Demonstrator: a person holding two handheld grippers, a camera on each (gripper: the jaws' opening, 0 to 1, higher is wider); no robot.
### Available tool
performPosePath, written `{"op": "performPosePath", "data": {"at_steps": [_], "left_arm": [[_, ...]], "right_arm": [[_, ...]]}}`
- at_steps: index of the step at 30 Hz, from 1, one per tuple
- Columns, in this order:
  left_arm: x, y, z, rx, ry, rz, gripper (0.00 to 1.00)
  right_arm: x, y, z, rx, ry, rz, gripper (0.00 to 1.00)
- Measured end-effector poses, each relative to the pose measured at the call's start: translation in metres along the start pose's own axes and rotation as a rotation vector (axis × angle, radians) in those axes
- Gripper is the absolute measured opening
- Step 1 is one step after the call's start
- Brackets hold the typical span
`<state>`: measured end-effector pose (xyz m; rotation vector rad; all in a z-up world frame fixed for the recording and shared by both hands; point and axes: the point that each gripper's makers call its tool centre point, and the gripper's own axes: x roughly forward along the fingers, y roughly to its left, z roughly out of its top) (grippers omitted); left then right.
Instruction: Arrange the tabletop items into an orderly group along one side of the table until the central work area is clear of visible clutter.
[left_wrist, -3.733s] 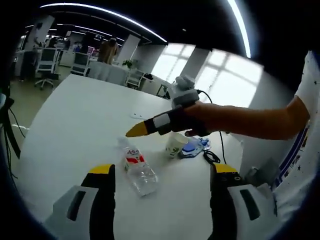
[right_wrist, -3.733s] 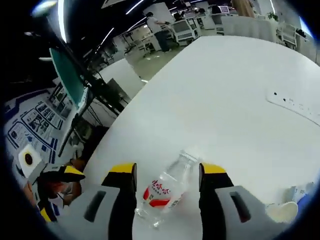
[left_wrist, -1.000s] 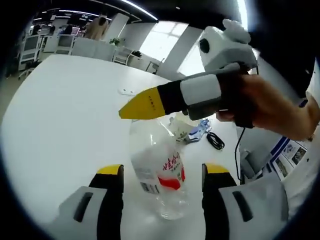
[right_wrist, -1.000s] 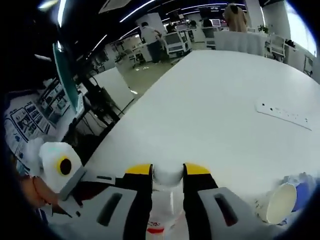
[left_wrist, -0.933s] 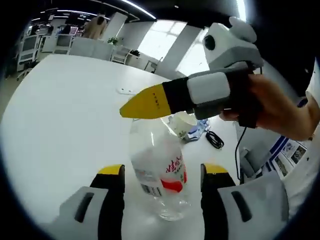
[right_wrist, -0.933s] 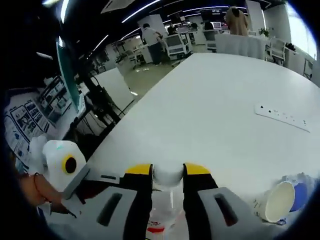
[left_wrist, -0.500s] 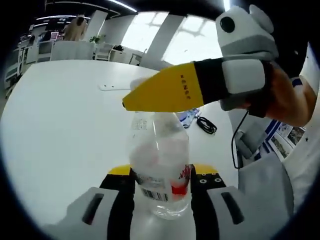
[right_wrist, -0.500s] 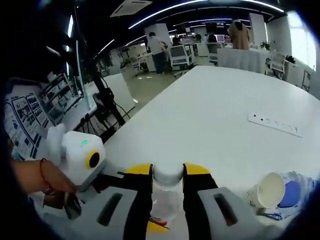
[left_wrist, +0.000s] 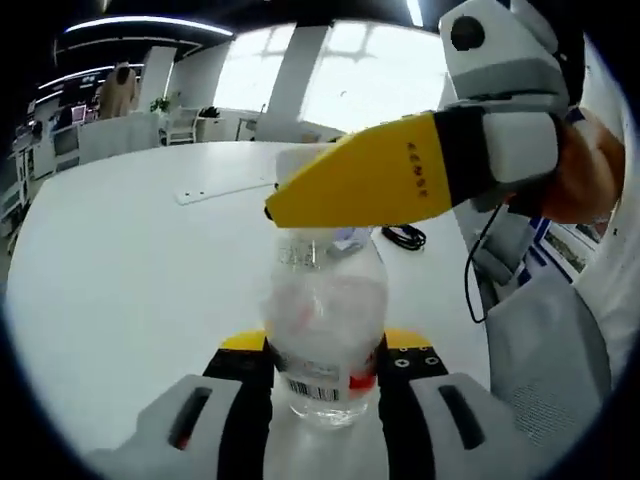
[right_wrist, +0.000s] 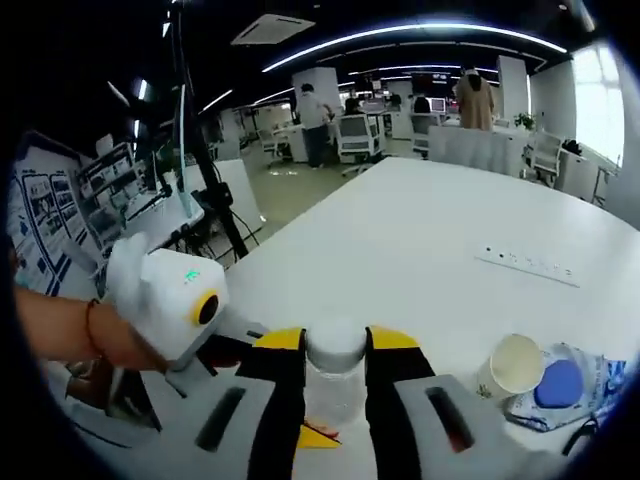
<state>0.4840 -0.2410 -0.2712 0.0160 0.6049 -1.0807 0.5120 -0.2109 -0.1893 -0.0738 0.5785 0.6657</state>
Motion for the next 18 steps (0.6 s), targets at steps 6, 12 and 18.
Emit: {"op": "performPosePath", "data": {"at_steps": [6, 12, 18], "left_arm": [[0.011, 0.002, 0.022, 0.067, -0.019, -0.015, 0.39], [0.027, 0.002, 0.041, 0.099, -0.038, -0.046, 0.39], [0.04, 0.006, 0.057, 0.138, -0.049, -0.057, 0.39]], "right_arm": [[-0.01, -0.016, 0.014, -0.06, -0.067, -0.057, 0.2], [-0.017, -0.037, 0.023, -0.083, -0.11, -0.109, 0.2], [-0.02, -0.052, 0.031, -0.118, -0.15, -0.152, 0.2]]}}
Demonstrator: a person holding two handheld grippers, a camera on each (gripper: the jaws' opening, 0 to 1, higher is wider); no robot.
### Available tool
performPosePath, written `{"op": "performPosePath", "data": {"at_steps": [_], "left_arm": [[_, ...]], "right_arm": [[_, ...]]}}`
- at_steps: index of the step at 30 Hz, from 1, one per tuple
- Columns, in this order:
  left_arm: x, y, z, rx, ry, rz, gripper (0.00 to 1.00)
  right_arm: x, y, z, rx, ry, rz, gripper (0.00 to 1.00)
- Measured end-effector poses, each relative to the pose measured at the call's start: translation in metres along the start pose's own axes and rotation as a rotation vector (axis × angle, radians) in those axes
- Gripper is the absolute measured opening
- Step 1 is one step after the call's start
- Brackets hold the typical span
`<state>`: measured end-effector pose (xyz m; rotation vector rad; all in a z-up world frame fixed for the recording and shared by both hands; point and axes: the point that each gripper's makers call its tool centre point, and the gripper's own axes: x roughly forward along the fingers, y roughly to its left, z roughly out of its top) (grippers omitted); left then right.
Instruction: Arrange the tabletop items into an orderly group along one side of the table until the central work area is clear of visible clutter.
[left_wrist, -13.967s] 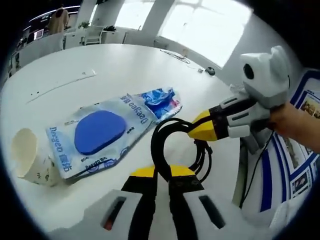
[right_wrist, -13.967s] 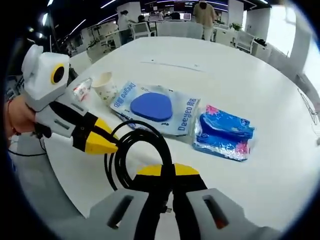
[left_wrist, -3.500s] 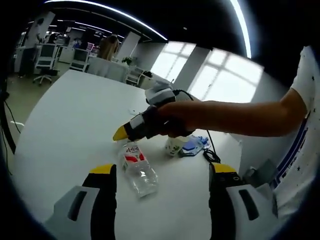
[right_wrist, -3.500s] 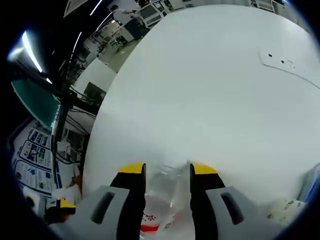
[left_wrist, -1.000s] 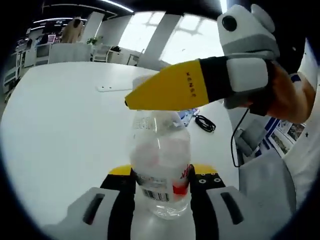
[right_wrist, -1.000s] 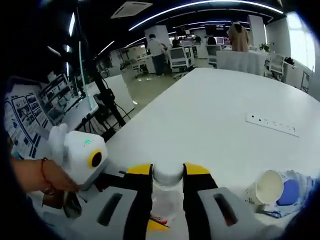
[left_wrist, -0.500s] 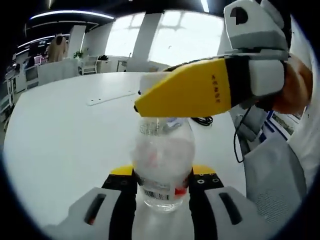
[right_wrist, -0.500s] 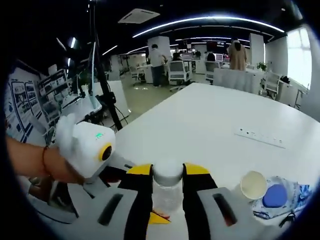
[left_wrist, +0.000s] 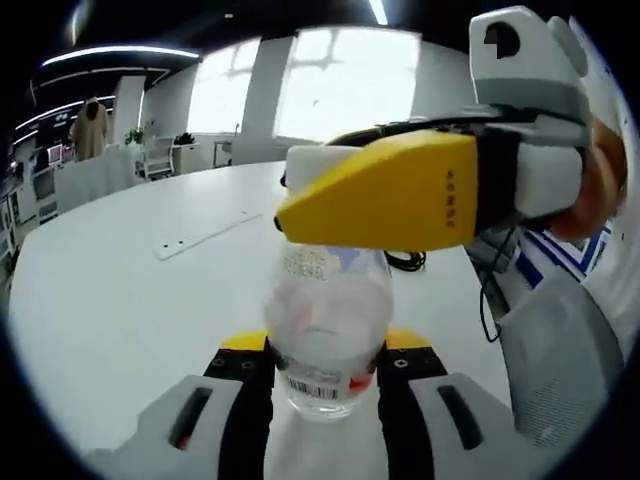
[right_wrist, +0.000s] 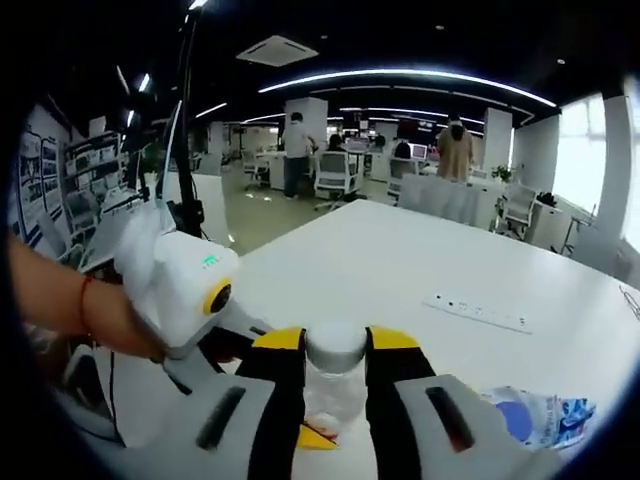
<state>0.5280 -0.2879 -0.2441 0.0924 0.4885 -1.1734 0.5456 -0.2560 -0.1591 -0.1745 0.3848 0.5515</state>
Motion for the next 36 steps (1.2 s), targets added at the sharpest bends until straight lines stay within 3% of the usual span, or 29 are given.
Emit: {"op": "performPosePath", "data": {"at_steps": [14, 36], "left_arm": [[0.024, 0.028, 0.011, 0.054, 0.0, -0.003, 0.39], [0.041, 0.043, 0.002, 0.075, 0.019, -0.013, 0.4]], "right_arm": [[0.017, -0.025, 0.003, -0.069, -0.076, -0.089, 0.21], [0.03, -0.04, -0.011, -0.09, -0.07, -0.138, 0.21]]}}
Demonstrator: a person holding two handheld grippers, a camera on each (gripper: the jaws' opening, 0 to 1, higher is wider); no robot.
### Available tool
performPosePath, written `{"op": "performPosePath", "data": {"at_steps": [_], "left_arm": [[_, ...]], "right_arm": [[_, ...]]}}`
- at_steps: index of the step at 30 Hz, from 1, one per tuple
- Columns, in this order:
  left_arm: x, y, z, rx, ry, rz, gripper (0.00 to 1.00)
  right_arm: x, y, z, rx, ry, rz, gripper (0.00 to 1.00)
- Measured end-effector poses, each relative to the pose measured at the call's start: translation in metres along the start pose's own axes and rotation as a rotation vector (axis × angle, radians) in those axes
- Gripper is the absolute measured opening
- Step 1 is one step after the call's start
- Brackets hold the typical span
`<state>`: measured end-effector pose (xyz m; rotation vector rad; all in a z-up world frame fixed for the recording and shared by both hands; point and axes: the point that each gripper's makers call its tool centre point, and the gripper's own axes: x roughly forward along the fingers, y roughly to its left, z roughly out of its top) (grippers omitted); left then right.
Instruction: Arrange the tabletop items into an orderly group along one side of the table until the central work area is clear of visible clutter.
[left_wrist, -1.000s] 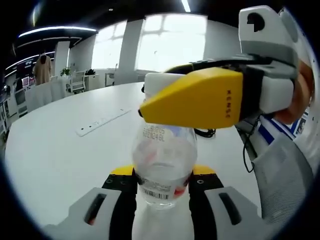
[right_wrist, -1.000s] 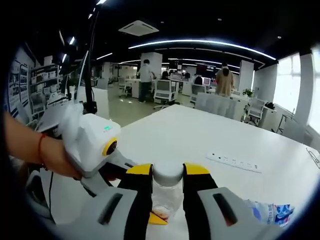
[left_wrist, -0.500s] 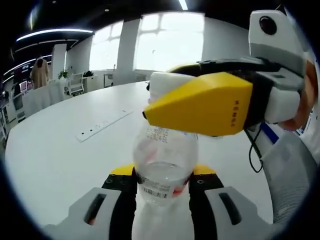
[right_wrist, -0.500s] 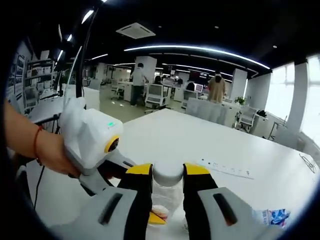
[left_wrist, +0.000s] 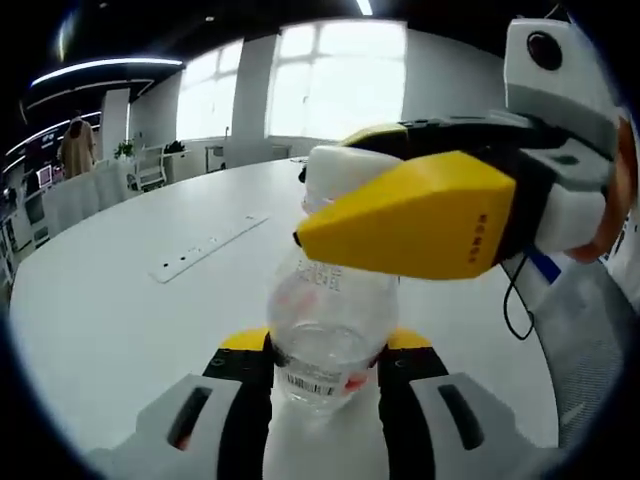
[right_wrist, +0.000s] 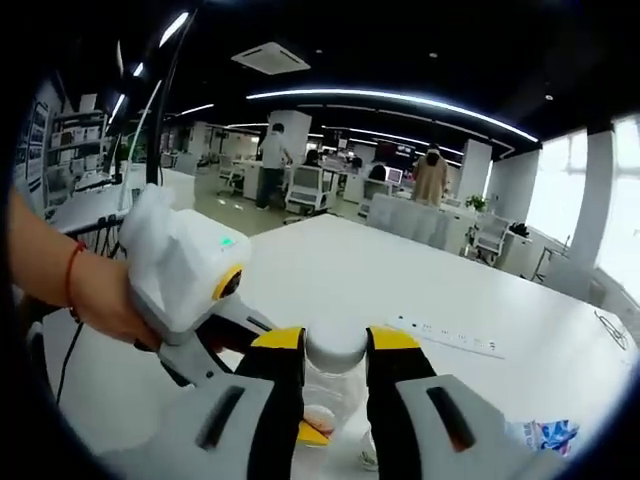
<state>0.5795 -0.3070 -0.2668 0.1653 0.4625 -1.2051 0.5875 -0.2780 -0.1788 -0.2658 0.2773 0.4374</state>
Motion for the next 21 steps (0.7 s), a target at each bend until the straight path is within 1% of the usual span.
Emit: {"op": "performPosePath", "data": {"at_steps": [9, 14, 16, 18, 21], "left_arm": [[0.005, 0.001, -0.004, -0.008, -0.001, -0.01, 0.41], [0.007, 0.0, -0.002, -0.015, -0.007, -0.011, 0.41], [0.007, -0.001, -0.001, -0.019, -0.005, -0.011, 0.41], [0.007, -0.001, -0.001, -0.02, -0.006, -0.011, 0.42], [0.008, -0.001, 0.0, -0.03, -0.009, -0.006, 0.42]], "right_arm": [[0.001, -0.002, -0.006, -0.02, 0.015, -0.01, 0.21], [0.0, -0.004, -0.007, -0.031, 0.023, -0.016, 0.22], [-0.001, -0.005, -0.008, -0.026, 0.031, -0.023, 0.22], [-0.002, -0.008, -0.009, 0.006, 0.034, -0.026, 0.22], [0.0, -0.012, -0.009, 0.024, 0.044, -0.026, 0.22]]}}
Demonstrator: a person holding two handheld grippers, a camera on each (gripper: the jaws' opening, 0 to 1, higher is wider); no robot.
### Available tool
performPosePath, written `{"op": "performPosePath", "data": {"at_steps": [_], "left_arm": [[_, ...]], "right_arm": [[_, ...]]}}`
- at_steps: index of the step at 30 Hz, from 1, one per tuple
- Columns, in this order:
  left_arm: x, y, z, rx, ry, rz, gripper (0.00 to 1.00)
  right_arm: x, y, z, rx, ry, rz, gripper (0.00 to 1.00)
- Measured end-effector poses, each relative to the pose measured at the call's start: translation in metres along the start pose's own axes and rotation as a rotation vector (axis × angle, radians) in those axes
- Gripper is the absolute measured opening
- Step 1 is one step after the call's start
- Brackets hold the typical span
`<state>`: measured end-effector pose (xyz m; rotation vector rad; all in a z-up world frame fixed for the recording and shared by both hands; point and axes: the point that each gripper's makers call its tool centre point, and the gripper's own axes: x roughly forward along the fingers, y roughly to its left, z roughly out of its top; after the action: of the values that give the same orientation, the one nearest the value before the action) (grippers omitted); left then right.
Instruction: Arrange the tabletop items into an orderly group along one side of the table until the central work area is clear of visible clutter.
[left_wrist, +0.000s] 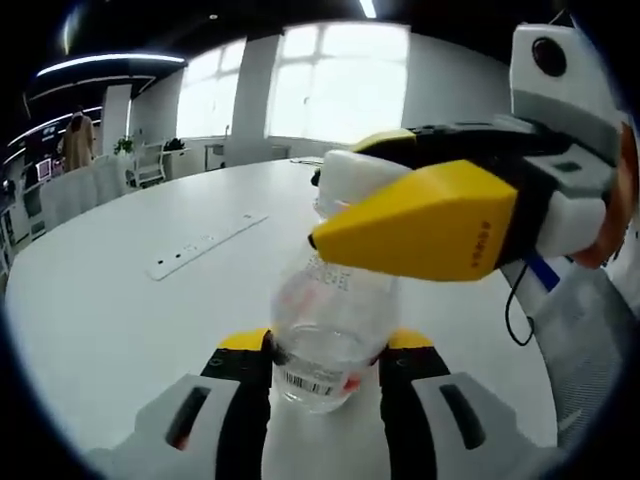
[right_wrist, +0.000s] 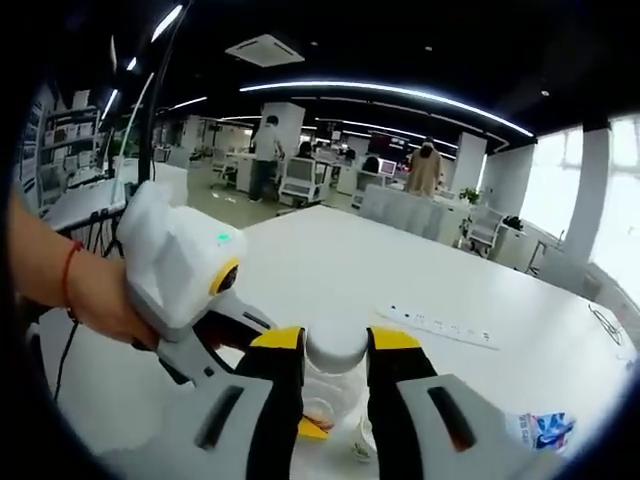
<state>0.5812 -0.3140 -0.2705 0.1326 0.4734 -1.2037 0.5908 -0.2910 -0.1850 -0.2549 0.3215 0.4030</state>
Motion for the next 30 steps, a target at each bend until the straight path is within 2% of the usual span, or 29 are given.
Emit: {"op": "performPosePath", "data": {"at_steps": [16, 30], "left_arm": [[-0.0023, 0.0025, 0.0009, -0.012, 0.006, 0.024, 0.43], [-0.0055, 0.0038, -0.0007, -0.014, 0.013, 0.034, 0.45]], "right_arm": [[0.0015, -0.0018, -0.0023, 0.076, 0.014, 0.015, 0.22], [-0.0008, -0.0003, -0.0027, 0.062, 0.019, 0.022, 0.23]]}}
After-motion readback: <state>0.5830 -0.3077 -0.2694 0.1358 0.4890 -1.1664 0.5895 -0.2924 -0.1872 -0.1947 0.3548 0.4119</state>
